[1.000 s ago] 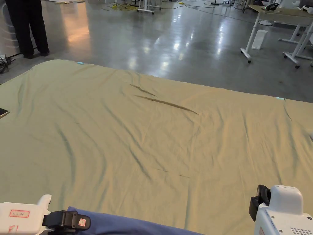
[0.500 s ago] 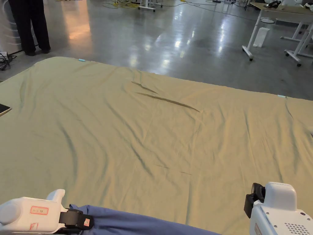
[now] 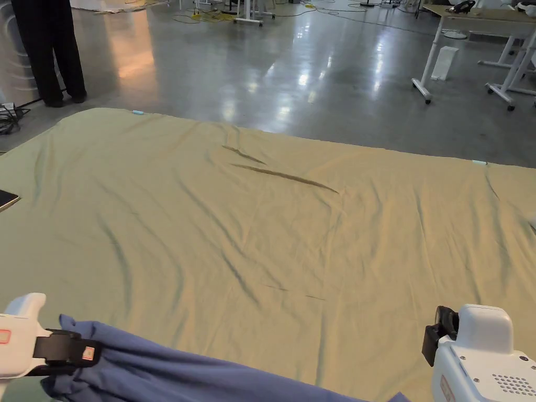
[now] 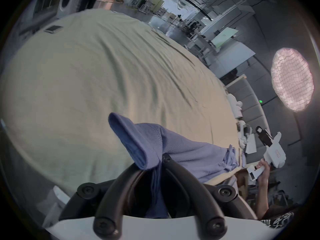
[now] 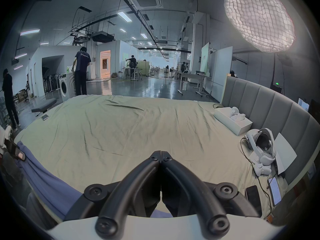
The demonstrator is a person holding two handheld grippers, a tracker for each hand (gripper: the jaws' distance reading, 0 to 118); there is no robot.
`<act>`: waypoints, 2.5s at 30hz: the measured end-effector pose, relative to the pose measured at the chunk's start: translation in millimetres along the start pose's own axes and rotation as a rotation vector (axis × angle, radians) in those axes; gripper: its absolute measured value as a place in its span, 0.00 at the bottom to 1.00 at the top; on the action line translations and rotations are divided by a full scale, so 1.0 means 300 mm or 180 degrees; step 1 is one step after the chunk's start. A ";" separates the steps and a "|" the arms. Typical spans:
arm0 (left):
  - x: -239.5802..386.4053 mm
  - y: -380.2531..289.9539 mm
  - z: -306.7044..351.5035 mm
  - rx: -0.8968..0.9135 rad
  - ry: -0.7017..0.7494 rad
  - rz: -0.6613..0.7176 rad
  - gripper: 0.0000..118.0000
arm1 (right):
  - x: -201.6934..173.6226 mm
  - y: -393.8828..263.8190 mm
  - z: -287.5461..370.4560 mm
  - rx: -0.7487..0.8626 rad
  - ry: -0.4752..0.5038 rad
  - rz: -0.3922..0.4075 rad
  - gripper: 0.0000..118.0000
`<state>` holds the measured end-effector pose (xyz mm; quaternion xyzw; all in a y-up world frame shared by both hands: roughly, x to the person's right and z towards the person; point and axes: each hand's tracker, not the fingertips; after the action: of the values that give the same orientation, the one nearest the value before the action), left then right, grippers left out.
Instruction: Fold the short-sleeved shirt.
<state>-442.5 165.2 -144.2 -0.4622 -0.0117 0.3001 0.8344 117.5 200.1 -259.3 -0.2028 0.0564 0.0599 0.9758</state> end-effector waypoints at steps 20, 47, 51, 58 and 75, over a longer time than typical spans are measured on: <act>0.474 -0.112 -0.113 -0.0460 -0.0728 0.0056 0.06 | 0.044 -0.038 -0.020 -0.0096 0.0030 -0.0208 0.00; 0.693 -0.254 -0.543 -0.0903 -0.0280 -0.0105 0.42 | 0.149 -0.085 0.007 -0.0218 -0.0149 -0.0400 0.00; 0.666 -0.214 -0.426 -0.0700 -0.0394 -0.0110 0.42 | 0.144 -0.079 0.010 -0.0207 -0.0126 -0.0397 0.00; 0.560 -0.182 -0.368 -0.0344 -0.0226 -0.0149 0.19 | 0.139 -0.082 0.011 -0.0222 -0.0097 -0.0412 0.00; 0.690 -0.311 -0.588 -0.0883 -0.0246 -0.0712 0.09 | 0.148 -0.102 0.012 -0.0293 -0.0096 -0.0448 0.00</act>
<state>-174.6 99.7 -226.1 -0.5568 -0.1363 0.2185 0.7897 165.9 177.8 -250.1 -0.2500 0.0245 -0.0033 0.9679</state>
